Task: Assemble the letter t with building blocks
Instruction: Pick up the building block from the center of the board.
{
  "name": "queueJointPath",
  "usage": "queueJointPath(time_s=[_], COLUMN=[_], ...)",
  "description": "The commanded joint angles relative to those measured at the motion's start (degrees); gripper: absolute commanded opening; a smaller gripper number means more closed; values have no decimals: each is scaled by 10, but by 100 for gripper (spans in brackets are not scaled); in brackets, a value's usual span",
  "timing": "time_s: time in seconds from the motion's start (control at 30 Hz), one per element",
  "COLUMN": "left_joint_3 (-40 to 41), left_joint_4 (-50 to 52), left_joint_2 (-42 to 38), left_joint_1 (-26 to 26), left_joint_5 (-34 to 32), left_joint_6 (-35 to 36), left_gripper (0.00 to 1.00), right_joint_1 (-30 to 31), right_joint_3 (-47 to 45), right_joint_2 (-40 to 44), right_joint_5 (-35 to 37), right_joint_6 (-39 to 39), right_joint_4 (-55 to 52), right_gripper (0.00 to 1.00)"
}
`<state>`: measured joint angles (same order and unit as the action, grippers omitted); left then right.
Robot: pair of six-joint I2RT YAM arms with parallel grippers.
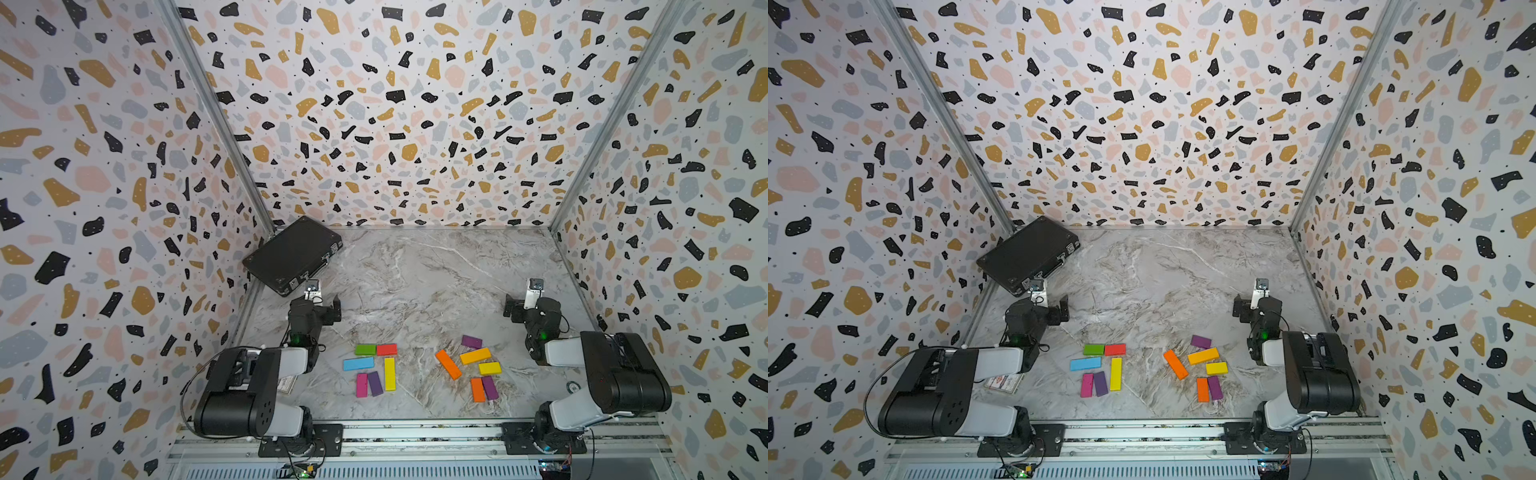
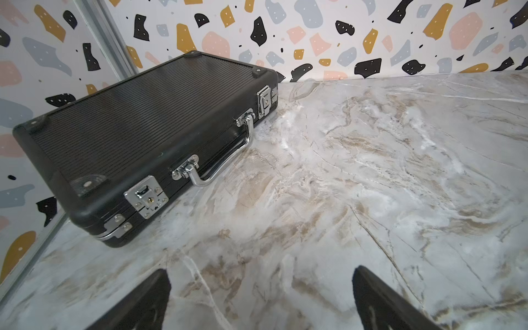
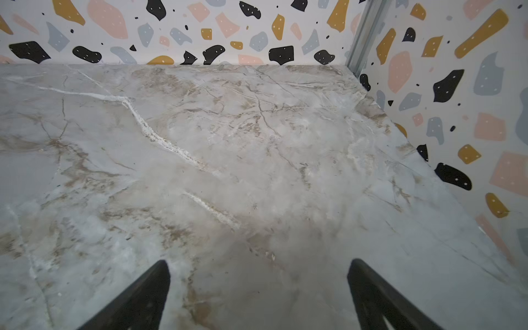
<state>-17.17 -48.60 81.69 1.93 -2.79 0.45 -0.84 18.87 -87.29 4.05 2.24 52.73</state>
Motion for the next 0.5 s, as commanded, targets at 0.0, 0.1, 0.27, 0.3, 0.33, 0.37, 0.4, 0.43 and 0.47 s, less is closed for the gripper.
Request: queueJointPath(time_s=[0.0, 0.1, 0.27, 0.3, 0.33, 0.37, 0.4, 0.43, 0.47], left_joint_3=[15, 22, 21, 20, 21, 21, 20, 20, 19], left_joint_4=[-49, -64, -62, -62, -62, -61, -62, -61, -59], left_joint_2=[-4, -3, -1, -1, -2, -1, -1, -1, -2], left_joint_1=[1, 1, 0, 1, 1, 1, 1, 0, 1], left_joint_5=[12, 23, 27, 27, 27, 27, 28, 28, 28], left_joint_6=[5, 9, 11, 11, 11, 10, 11, 11, 11], left_gripper=[99, 99, 99, 99, 99, 99, 99, 99, 99], right_joint_1=[3, 2, 3, 3, 3, 2, 3, 3, 3], right_joint_3=[-2, -2, -2, -2, -2, -2, -2, -2, -2], right_joint_2=[6, 6, 6, 6, 6, 6, 6, 6, 6], right_joint_5=[-1, -2, -2, -1, -2, -2, -1, -2, -2], right_joint_6=[-5, -5, -5, -5, -5, -5, -5, -5, -5], right_joint_4=[6, 5, 5, 5, 5, 5, 4, 5, 5], right_gripper=[100, 100, 100, 100, 99, 100, 100, 100, 100])
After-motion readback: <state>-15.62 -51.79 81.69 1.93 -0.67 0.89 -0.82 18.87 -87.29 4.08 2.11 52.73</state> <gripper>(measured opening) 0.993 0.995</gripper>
